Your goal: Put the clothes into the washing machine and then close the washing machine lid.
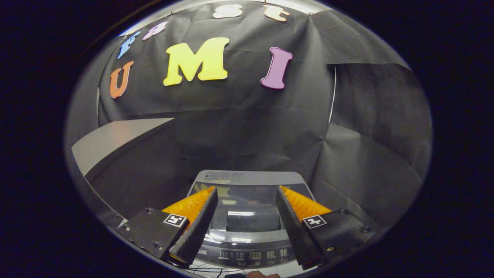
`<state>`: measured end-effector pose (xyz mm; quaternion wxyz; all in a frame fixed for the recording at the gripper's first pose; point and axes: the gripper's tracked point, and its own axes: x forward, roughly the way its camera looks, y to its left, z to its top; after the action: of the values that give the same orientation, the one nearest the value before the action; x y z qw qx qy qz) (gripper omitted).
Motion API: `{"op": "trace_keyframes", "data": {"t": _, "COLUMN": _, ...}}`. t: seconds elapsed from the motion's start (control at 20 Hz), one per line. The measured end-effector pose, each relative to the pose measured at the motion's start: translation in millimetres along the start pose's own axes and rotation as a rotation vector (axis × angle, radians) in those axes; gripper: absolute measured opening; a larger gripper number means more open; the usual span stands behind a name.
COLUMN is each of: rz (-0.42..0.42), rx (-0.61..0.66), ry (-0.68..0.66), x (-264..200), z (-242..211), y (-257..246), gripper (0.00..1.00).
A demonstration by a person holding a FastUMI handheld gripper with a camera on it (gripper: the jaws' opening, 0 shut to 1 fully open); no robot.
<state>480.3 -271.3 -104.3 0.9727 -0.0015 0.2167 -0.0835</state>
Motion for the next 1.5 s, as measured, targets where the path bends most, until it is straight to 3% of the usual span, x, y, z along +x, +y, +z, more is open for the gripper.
{"op": "trace_keyframes", "data": {"t": 0.4, "rz": -0.035, "rx": 0.010, "ry": -0.074, "x": -15, "z": 32, "y": 4, "gripper": 0.96}}
{"op": "trace_keyframes", "data": {"t": 0.9, "rz": 0.003, "rx": 0.001, "ry": -0.221, "x": -129, "z": 63, "y": -7, "gripper": 0.96}}
{"op": "trace_keyframes", "data": {"t": 1.1, "rz": 0.068, "rx": 0.009, "ry": -0.279, "x": -186, "z": 62, "y": -15, "gripper": 0.96}}
{"op": "trace_keyframes", "data": {"t": 1.5, "rz": 0.161, "rx": 0.046, "ry": -0.412, "x": -358, "z": 28, "y": -81, "gripper": 0.97}}
